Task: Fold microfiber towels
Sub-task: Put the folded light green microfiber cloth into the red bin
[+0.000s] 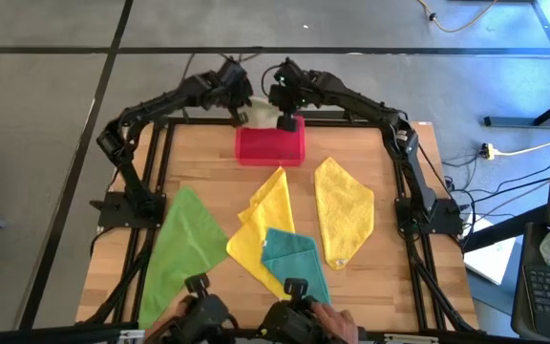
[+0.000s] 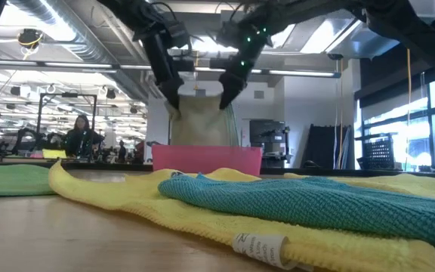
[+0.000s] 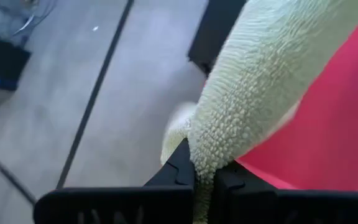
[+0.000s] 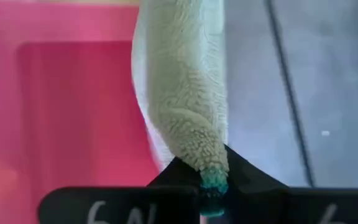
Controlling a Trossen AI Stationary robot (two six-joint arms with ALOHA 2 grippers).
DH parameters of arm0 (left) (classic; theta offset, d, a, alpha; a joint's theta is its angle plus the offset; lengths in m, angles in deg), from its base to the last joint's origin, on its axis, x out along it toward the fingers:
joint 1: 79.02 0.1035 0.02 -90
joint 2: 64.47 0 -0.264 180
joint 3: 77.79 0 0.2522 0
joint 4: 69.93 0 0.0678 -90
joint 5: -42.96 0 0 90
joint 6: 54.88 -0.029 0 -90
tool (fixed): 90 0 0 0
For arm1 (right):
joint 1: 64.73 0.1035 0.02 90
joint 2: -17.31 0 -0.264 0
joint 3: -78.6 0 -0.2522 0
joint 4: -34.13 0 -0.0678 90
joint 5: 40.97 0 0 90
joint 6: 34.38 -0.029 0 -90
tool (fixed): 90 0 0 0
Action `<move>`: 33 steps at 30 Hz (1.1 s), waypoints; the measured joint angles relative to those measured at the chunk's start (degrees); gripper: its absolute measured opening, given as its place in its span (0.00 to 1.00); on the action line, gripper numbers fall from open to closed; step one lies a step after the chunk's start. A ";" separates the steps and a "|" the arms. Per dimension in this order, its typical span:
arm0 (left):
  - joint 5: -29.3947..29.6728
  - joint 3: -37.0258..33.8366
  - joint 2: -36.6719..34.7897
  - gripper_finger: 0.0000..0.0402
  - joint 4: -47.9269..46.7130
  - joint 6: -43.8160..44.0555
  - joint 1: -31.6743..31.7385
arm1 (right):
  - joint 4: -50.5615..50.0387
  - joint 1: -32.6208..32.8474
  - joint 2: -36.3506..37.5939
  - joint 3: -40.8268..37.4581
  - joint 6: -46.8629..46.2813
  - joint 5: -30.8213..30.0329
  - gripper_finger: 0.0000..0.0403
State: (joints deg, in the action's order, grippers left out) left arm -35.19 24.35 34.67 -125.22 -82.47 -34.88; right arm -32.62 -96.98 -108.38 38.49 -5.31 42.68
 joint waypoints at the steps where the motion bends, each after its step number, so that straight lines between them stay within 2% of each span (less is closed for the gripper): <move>1: -0.14 0.88 0.00 0.00 -1.24 0.47 0.57 | -0.08 0.00 0.00 0.93 0.01 -0.89 0.03; 3: -1.76 1.74 0.00 0.00 -3.73 3.02 1.37 | -0.49 -0.09 0.03 2.14 0.01 0.21 0.03; 6: -7.68 0.57 -0.04 0.00 -7.58 7.47 2.06 | -1.91 -0.43 0.11 1.17 -0.46 6.99 0.03; 9: -13.08 -4.32 -0.02 0.00 -8.18 9.76 0.95 | -2.95 -0.29 0.11 -3.63 -0.52 12.33 0.03; 14: -16.71 -12.97 0.00 0.00 -5.46 10.54 -2.30 | -2.39 0.99 0.09 -13.62 -0.49 19.15 0.03; 18: -18.70 -16.73 0.04 0.00 -3.48 10.97 -4.31 | -2.04 1.85 0.09 -18.55 -0.51 23.02 0.03; 23: -17.40 -17.69 0.04 0.00 1.29 10.60 -5.20 | -1.22 1.74 0.09 -19.95 -0.51 22.05 0.03; 28: -15.95 -17.72 0.05 0.00 7.55 10.56 -4.43 | 0.25 1.12 0.09 -19.96 -0.51 14.06 0.03; 33: -15.92 -17.69 2.46 0.00 8.82 10.54 -3.03 | 1.33 0.08 0.09 -19.95 -0.51 13.65 0.03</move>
State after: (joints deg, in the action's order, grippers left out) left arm -51.11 6.66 37.12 -116.41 -71.93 -37.91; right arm -31.29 -96.91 -108.29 18.55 -5.82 56.33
